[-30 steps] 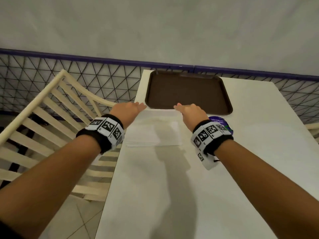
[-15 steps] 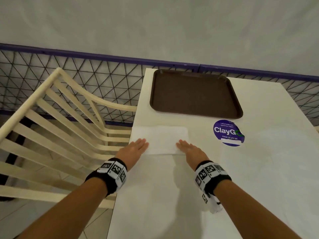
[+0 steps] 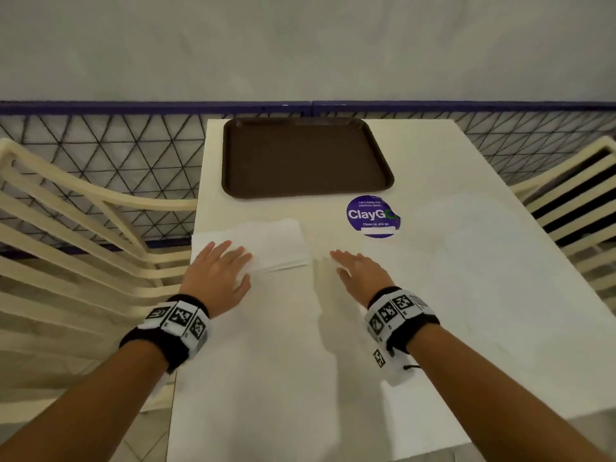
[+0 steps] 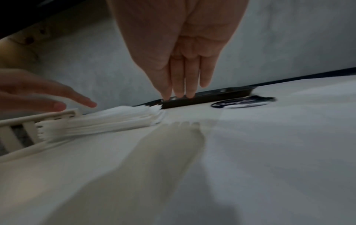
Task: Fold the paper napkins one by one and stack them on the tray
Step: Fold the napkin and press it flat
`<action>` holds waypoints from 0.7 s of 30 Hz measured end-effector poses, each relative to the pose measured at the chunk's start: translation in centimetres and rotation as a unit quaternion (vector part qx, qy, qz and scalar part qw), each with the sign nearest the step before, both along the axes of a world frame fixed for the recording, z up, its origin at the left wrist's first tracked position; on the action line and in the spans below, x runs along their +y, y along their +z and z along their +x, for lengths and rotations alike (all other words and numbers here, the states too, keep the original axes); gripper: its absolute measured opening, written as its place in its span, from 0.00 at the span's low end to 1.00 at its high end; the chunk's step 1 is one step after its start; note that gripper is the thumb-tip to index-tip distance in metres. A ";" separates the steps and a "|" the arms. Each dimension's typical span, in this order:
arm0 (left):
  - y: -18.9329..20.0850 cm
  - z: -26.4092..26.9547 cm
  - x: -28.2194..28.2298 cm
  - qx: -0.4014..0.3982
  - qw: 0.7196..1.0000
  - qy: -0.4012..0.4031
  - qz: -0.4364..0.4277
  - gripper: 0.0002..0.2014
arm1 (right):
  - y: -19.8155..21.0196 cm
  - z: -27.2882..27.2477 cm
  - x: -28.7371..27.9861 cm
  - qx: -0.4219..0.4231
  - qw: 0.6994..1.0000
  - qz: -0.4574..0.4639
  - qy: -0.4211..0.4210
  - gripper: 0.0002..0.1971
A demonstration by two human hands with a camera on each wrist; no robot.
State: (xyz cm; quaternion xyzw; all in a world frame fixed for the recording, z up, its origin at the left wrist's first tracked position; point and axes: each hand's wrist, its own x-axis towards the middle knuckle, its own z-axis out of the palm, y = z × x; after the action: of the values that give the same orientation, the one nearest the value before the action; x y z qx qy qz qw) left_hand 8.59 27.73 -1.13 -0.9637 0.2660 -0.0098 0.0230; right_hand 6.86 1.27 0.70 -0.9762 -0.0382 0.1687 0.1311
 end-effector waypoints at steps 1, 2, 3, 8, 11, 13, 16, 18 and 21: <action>0.1 -0.1 -1.3 0.002 1.000 -0.021 -0.013 0.24 | 0.0 -0.8 -1.3 0.008 1.000 0.004 -0.028 0.22; 0.0 -0.2 -2.7 0.012 0.998 -0.050 -0.024 0.23 | 0.0 -1.6 -2.7 0.019 0.999 0.004 -0.048 0.22; -0.2 -0.5 -4.2 0.021 0.996 -0.084 -0.037 0.22 | 0.0 -2.5 -4.0 0.033 0.998 0.000 -0.062 0.21; -1.6 -3.1 -12.8 0.116 0.970 -0.203 -0.060 0.25 | -0.2 -7.9 -9.7 0.071 0.992 -0.004 -0.107 0.20; -2.2 -5.3 -16.8 0.189 0.959 -0.209 0.006 0.32 | -1.0 -10.6 -11.5 0.086 0.989 0.016 -0.122 0.21; -2.6 -6.1 -18.6 0.200 0.959 -0.197 0.035 0.36 | -1.6 -11.7 -12.0 0.095 0.988 0.027 -0.117 0.24; -3.0 -6.5 -20.1 0.215 0.964 -0.155 0.031 0.32 | -2.2 -12.6 -12.3 0.102 0.988 0.039 -0.110 0.28; -2.6 -6.7 -21.1 0.149 0.974 -0.168 -0.030 0.28 | -2.3 -12.7 -12.3 0.088 0.989 0.047 -0.107 0.29; -1.9 -6.6 -21.8 0.106 0.981 -0.156 0.041 0.26 | -2.1 -12.5 -12.3 0.066 0.993 0.045 -0.087 0.31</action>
State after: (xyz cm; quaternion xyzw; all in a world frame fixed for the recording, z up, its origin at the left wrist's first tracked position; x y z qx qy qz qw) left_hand 2.04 5.96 -3.05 -0.9042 0.4140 0.0997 0.0323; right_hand -5.60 -11.00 -1.43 -0.9556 0.0481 0.2189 0.1913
